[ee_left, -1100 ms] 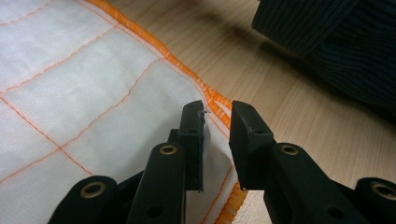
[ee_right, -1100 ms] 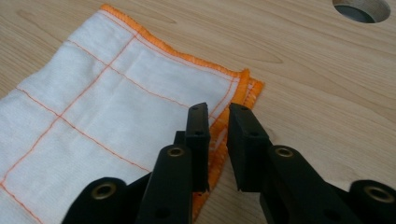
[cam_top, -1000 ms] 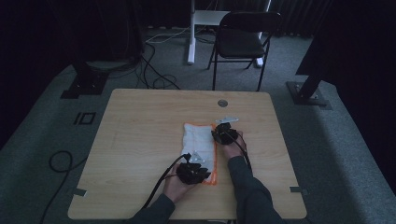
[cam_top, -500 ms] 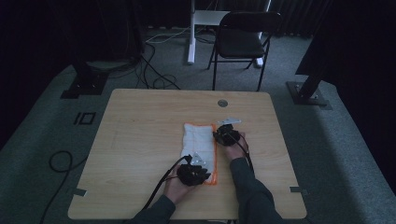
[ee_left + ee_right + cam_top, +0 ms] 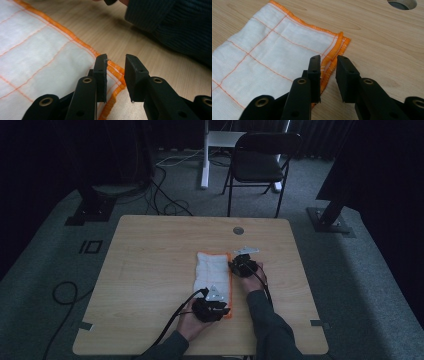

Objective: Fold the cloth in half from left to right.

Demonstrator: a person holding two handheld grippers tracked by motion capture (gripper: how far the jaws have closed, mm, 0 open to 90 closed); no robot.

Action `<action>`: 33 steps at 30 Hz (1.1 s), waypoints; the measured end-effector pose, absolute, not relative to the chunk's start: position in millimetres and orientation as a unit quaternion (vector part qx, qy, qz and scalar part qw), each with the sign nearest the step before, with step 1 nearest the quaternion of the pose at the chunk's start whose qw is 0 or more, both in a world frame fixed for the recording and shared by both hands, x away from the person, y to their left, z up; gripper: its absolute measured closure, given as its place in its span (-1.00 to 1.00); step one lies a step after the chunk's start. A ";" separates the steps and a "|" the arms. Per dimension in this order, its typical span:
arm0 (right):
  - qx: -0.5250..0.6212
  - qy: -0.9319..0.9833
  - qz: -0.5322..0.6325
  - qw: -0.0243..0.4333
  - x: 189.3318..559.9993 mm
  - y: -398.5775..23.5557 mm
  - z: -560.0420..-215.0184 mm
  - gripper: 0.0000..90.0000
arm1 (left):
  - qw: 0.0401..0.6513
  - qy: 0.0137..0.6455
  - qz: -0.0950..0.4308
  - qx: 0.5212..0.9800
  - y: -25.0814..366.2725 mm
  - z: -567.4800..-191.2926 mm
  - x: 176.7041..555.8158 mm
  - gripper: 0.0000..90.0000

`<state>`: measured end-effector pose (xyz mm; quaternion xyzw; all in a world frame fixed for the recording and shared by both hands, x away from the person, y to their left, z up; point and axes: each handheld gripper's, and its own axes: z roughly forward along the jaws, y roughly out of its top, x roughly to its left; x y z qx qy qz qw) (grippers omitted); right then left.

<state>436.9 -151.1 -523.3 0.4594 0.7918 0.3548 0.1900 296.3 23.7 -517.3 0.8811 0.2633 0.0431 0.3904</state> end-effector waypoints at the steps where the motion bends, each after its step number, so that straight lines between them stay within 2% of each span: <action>1: 0.459 0.792 0.355 0.190 436.9 -151.6 -523.5 0.64 | 0.384 0.261 0.043 0.885 22.1 -518.9 296.3 0.62; 8: 0.460 0.790 0.357 0.191 436.3 -154.0 -524.1 0.64 | 0.355 0.259 0.058 0.897 10.9 -532.2 298.1 0.63; 11: 0.462 0.790 0.356 0.191 436.2 -154.8 -524.7 0.64 | 0.351 0.259 0.060 0.898 10.7 -531.5 299.5 0.90; 13: 0.462 0.789 0.357 0.191 435.9 -155.1 -525.0 0.64 | 0.355 0.259 0.058 0.897 10.7 -530.1 299.8 1.00; 26: 0.463 0.789 0.357 0.189 435.4 -155.7 -527.5 0.64 | 0.382 0.254 0.055 0.887 6.6 -523.1 300.4 1.00; 33: 0.465 0.788 0.356 0.189 435.4 -156.6 -527.6 0.57 | 0.397 0.259 0.069 0.878 14.5 -515.5 305.0 0.73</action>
